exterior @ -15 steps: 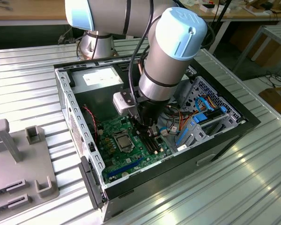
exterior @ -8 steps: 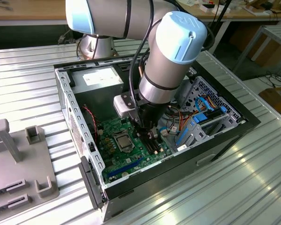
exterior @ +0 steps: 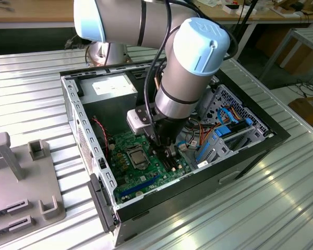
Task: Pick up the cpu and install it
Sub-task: 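Install the first cpu locking lever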
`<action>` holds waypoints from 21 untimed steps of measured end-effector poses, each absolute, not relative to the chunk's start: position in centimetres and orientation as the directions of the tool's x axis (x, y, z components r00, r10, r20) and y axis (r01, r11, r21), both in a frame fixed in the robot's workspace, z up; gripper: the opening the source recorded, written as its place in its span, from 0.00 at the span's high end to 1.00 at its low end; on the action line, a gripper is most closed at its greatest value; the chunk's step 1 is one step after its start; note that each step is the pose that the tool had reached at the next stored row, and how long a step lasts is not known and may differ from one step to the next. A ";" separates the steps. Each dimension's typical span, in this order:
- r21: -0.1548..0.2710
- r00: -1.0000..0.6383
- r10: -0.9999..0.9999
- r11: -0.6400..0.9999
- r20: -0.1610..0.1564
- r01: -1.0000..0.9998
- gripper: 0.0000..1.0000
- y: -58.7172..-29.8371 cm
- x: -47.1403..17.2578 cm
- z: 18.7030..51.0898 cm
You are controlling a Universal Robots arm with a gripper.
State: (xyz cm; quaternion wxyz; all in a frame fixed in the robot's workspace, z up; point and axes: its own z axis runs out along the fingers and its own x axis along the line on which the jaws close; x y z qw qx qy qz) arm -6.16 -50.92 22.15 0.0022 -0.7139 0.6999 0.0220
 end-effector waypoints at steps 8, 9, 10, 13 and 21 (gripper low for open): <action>0.028 0.020 -0.999 -0.021 -0.029 -0.999 0.89 -51.1 -6.2 21.6; 0.028 0.020 -0.999 -0.021 -0.028 -0.999 0.89 -51.1 -6.2 21.5; 0.028 0.020 -0.999 -0.021 -0.028 -0.999 0.89 -51.1 -6.2 21.4; 0.028 0.020 -0.999 -0.021 -0.027 -0.999 0.89 -51.1 -6.2 21.2; 0.028 0.021 -0.999 -0.021 -0.027 -0.999 0.89 -51.4 -6.2 20.8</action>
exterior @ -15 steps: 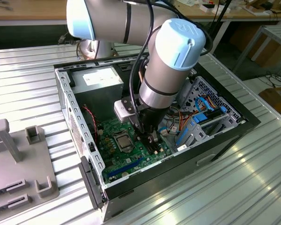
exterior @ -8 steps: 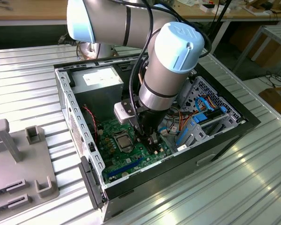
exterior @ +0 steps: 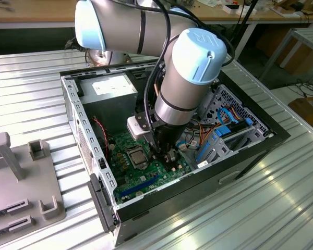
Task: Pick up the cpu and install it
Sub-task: 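Install the first cpu locking lever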
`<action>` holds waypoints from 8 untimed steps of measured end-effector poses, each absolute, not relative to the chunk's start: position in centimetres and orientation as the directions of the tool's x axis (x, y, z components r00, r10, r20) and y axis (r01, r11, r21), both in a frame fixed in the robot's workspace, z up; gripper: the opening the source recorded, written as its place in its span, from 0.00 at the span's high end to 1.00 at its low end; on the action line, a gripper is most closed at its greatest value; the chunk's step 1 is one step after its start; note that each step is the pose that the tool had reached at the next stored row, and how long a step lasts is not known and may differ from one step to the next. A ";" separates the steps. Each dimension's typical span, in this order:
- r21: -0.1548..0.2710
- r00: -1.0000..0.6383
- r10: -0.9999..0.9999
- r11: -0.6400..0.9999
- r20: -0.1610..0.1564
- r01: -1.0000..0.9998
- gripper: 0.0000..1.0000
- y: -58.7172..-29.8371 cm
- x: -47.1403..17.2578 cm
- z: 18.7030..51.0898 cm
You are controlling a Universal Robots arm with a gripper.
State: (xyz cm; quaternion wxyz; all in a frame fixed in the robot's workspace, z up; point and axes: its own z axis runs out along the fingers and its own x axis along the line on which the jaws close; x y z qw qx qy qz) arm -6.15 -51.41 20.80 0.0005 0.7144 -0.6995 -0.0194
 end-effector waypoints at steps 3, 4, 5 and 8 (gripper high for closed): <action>0.028 0.021 -0.999 -0.022 -0.027 -0.999 0.89 -51.7 -6.2 20.7; 0.028 0.021 -0.999 -0.022 -0.027 -0.999 0.89 -51.7 -6.2 20.7; 0.028 0.021 -0.999 -0.022 -0.027 -0.999 0.89 -51.7 -6.2 20.6; 0.028 0.022 -0.999 -0.023 -0.026 -0.999 0.89 -51.7 -6.2 20.5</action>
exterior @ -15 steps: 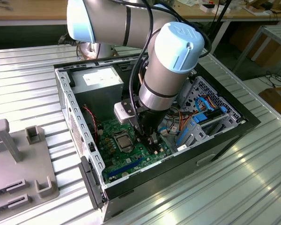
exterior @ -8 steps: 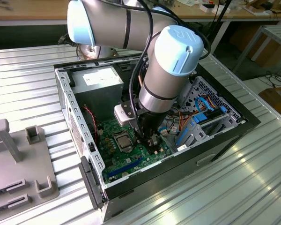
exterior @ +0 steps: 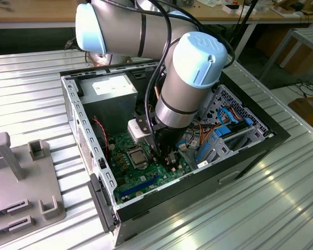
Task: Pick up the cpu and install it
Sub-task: 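Install the first cpu locking lever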
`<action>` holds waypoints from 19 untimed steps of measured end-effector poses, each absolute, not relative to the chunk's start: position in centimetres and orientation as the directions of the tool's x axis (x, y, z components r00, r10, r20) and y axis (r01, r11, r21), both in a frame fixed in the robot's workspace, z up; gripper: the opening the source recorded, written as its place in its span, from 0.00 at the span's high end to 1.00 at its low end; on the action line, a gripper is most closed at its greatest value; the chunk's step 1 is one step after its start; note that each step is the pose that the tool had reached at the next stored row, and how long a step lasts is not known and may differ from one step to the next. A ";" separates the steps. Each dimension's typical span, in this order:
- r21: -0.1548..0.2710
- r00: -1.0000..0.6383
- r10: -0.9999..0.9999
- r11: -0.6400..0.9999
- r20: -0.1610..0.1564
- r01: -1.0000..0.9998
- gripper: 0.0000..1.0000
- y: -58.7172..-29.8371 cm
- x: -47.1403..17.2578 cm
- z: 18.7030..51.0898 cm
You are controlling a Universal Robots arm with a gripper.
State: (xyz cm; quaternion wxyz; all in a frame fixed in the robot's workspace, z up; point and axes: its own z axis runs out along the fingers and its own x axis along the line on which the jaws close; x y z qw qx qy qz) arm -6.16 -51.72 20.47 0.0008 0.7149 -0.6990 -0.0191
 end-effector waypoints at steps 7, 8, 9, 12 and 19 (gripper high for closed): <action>0.028 0.023 -0.999 -0.024 -0.026 -0.999 0.89 -51.7 -6.1 20.3; 0.028 0.023 -0.999 -0.024 -0.025 -0.999 0.89 -51.7 -6.1 20.3; 0.028 0.024 -0.999 -0.024 -0.025 -0.999 0.89 -51.7 -6.1 20.3; 0.028 0.025 -0.999 -0.025 -0.021 -0.999 0.89 -51.7 -6.0 20.3; 0.028 0.026 -1.000 -0.026 -0.015 -0.999 0.89 -51.7 -5.7 20.1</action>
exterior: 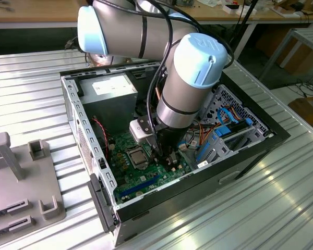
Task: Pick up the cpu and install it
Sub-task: 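Install the first cpu locking lever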
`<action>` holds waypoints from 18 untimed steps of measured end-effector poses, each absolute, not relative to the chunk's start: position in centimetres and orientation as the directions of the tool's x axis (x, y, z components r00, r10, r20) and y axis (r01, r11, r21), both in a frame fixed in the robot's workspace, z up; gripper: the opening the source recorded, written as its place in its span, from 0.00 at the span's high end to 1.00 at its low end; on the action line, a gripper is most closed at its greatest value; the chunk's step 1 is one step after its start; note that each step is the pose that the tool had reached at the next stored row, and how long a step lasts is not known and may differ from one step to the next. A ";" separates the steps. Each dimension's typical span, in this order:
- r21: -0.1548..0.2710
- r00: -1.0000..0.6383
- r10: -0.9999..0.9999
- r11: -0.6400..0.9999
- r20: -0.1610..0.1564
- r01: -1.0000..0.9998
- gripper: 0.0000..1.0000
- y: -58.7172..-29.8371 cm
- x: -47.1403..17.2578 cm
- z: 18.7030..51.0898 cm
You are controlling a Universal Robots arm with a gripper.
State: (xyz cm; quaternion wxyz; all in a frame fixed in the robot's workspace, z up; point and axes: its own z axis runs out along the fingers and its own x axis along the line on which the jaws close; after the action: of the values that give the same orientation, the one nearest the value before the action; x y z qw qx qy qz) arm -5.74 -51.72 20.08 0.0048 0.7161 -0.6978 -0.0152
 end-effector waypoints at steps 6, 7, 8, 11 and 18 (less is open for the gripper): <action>0.028 0.027 -1.000 -0.027 -0.011 -0.999 0.89 -51.7 -5.5 19.9; 0.028 0.027 -1.000 -0.028 -0.011 -0.999 0.89 -51.7 -5.5 19.9; 0.028 0.027 -1.000 -0.028 -0.011 -0.999 0.89 -51.7 -5.6 19.9; 0.028 0.027 -1.000 -0.027 -0.012 -0.999 0.89 -51.7 -5.6 20.2; 0.028 0.028 -1.000 -0.028 -0.011 -0.999 0.89 -51.5 -5.7 21.2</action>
State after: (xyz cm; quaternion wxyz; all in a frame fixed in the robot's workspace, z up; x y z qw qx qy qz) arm -5.69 -51.47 21.24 0.0064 0.7168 -0.6971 -0.0136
